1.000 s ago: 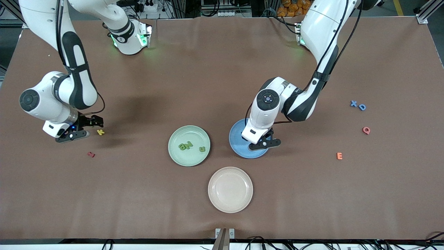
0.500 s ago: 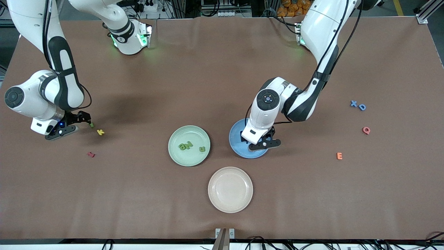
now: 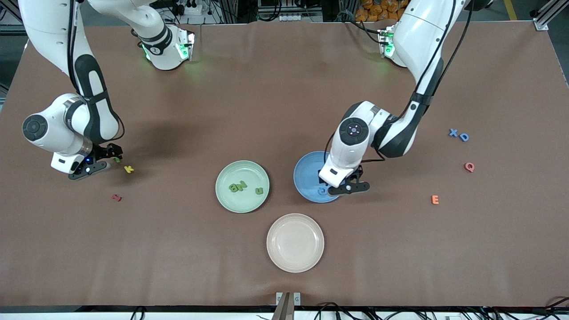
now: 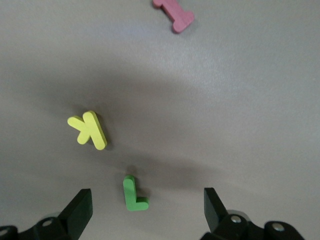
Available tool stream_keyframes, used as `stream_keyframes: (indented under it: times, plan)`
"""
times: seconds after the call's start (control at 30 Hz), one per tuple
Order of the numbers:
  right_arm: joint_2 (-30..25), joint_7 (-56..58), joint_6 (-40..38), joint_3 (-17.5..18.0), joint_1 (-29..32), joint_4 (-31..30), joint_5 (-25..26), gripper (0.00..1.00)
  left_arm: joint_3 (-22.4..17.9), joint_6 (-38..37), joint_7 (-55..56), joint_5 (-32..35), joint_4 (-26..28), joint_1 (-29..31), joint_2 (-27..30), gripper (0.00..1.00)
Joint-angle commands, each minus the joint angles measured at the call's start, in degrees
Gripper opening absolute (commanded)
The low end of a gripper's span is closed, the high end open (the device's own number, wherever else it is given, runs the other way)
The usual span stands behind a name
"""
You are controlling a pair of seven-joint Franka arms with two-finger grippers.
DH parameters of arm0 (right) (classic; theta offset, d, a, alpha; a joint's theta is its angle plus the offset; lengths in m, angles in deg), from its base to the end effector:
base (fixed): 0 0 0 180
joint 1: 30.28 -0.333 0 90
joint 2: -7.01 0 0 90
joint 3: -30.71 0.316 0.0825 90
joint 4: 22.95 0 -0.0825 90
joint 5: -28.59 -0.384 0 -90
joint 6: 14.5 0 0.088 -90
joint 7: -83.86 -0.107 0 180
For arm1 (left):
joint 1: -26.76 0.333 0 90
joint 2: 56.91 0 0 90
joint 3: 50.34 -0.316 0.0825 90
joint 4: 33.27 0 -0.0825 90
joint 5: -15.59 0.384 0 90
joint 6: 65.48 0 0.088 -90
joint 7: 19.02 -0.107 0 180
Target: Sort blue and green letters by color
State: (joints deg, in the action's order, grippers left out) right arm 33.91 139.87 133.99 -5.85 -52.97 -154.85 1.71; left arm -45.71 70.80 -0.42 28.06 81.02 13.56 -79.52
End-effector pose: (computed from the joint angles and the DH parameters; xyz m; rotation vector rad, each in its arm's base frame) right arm 0.4942 -0.1476 0.1777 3.0725 0.5738 -0.0871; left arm 0.5793 -0.1824 0.2619 -3.0190 0.2096 -0.0453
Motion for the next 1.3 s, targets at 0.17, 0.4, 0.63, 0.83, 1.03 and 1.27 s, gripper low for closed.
stream_keyframes:
  times: [0.17, 0.4, 0.63, 0.83, 1.03, 1.27]
  plan:
    - [-0.4, 3.7, 2.2, 0.8, 0.8, -1.1, -2.7, 0.46, 0.7, 7.6, -18.1, 1.7, 11.2, 11.2, 6.1, 0.8]
    - [-0.4, 3.7, 2.2, 0.8, 0.8, -1.1, -2.7, 0.29, 0.7, 8.7, -27.1, 1.8, 14.0, 16.9, 8.3, 0.79]
    - [-0.4, 3.7, 2.2, 0.8, 0.8, -1.1, -2.8, 0.17, 0.7, 12.3, -32.0, 1.7, 18.5, 20.5, 10.1, 0.76]
    - [-1.1, 3.4, 1.5, 0.8, 0.5, -0.9, -4.1, 0.11, 0.7, 14.8, -32.4, 1.7, 22.3, 21.7, 11.4, 0.72]
    - [-1.1, 3.0, 1.4, 0.8, -1.2, -0.6, -6.6, 0.04, 0.6, 16.0, -32.7, 1.7, 25.1, 23.1, 12.4, 0.55]
    - [-3.3, -0.9, -2.1, 0.7, -3.3, 0.6, -7.3, 0.0, 0.5, 16.3, -36.4, 1.7, 25.7, 25.2, 12.4, 0.4]
